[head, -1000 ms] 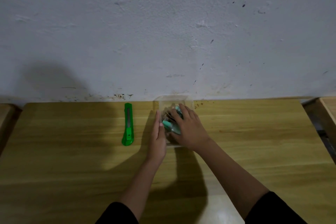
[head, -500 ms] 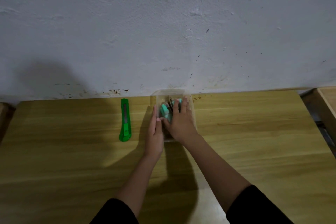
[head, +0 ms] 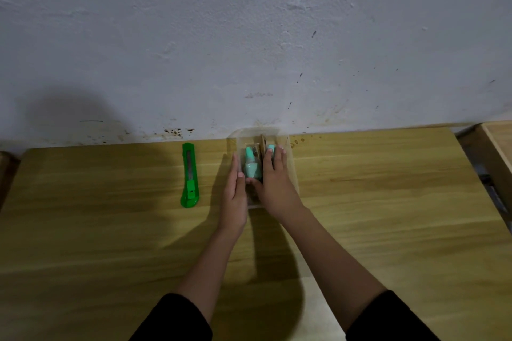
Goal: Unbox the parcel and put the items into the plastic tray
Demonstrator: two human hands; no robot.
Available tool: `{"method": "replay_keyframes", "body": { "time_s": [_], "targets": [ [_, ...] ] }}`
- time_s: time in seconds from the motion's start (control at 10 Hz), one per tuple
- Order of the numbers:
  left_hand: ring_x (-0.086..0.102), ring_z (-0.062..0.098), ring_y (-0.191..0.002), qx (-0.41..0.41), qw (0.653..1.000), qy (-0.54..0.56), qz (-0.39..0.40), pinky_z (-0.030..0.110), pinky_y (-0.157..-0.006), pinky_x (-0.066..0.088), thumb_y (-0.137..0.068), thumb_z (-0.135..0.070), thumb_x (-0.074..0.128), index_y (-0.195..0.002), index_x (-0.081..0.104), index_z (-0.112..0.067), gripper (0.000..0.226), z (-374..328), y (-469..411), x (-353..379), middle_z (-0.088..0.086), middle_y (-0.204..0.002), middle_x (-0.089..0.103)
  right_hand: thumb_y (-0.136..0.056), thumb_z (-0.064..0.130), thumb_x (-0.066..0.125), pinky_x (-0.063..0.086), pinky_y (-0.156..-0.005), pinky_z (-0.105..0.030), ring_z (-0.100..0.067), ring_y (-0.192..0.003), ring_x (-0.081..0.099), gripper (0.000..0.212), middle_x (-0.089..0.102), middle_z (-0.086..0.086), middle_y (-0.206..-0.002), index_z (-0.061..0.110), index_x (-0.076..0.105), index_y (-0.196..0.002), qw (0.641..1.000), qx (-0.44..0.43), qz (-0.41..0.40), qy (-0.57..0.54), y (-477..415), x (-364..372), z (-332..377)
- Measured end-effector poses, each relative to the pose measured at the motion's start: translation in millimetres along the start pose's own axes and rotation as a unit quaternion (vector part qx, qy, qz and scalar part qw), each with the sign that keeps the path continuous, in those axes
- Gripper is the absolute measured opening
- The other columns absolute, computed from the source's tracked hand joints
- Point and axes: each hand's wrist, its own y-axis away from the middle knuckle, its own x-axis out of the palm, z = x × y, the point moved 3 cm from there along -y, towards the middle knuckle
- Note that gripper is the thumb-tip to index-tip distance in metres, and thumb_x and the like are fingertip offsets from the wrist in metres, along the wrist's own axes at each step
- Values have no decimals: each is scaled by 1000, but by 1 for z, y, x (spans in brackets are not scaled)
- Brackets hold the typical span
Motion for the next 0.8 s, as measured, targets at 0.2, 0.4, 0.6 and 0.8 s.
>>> {"method": "replay_keyframes", "body": {
  "time_s": [0.2,0.4,0.6,0.8],
  "targets": [
    [24,2,-137,-3,1000,6,0,30,-115,25,-101,-15,30,-146,21,-23,47,-2,-1,1,-17,-145,25,-95,33,44,4,-120,-35,-25,-145,-12,73,-7,-15,-157,4,2,-147,997,25,-66,-39,-6,5,4],
    [23,1,-137,1,1000,-20,-6,24,-113,25,-101,-15,31,-146,21,-23,47,-4,-1,0,-8,-152,25,-92,32,51,11,-120,-35,-26,-146,3,66,11,-16,-156,5,20,-145,992,19,-118,-34,-8,2,2],
    [24,14,-142,-17,998,-63,17,38,-116,27,-100,-14,33,-147,19,-21,49,-13,1,-3,-2,-154,24,-92,32,50,13,-120,-37,-27,-146,4,66,12,-15,-156,5,19,-145,997,25,-76,-11,-3,-5,3],
    [27,22,-141,-68,967,-245,33,37,-114,27,-100,-21,34,-146,26,-15,47,-38,11,-16,6,-152,29,-94,25,44,32,-112,-43,-28,-140,22,59,27,-15,-150,6,20,-143,999,29,-42,-6,14,-21,8]
  ]
}}
